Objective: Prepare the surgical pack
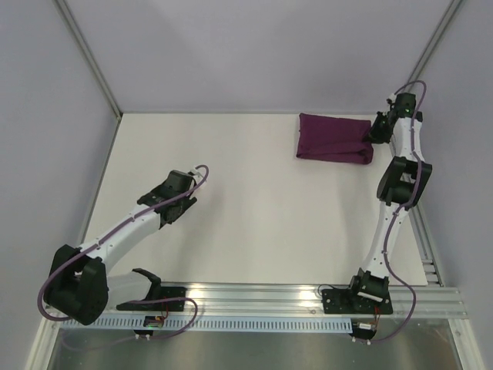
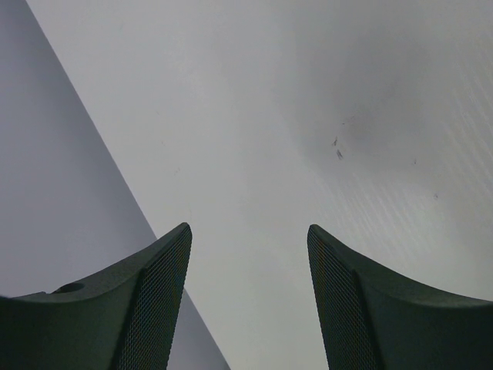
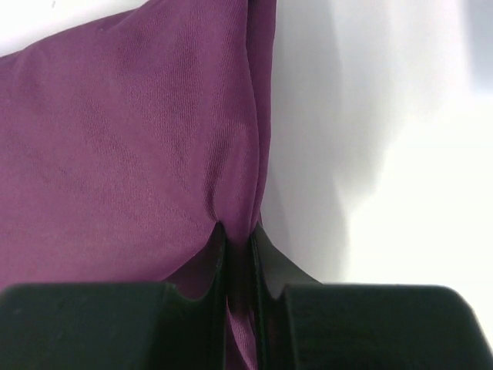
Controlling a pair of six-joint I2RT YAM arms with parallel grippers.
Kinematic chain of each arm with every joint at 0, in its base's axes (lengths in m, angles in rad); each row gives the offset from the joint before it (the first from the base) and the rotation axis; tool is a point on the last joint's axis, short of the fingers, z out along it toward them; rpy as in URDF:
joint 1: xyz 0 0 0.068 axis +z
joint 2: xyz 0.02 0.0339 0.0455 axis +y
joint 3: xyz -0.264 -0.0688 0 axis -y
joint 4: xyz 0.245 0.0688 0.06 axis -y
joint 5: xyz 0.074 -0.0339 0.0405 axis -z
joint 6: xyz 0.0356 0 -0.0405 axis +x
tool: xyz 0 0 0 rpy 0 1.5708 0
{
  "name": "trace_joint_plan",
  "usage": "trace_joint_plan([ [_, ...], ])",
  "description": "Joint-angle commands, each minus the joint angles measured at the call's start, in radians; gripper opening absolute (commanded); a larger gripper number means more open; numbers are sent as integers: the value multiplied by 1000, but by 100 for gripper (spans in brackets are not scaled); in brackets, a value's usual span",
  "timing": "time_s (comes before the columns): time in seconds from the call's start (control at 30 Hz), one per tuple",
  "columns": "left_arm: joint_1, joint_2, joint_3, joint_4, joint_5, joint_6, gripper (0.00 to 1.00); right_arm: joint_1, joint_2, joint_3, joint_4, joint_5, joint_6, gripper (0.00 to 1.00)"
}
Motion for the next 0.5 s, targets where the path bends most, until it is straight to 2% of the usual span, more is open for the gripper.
trace_joint_plan([
  [0.0, 12, 3, 2, 20, -30, 17, 71, -69, 29, 117, 122, 106, 33, 0],
  [0.2, 38, 9, 1, 23, -24, 17, 71, -79, -10, 103, 252, 133, 29, 3],
  [0.23, 38, 10, 2, 23, -24, 17, 71, -79, -7, 100, 262, 132, 27, 9],
  [0.27, 38, 13, 1, 23, -24, 20, 71, -79, 6, 100, 277, 130, 20, 26],
  [0.4, 38, 10, 1, 18, -17, 17, 71, -82, 31, 105, 305, 144, 3, 37],
  [0.47, 38, 7, -3, 18, -12, 17, 71, -82, 33, 106, 320, 178, 3, 50],
])
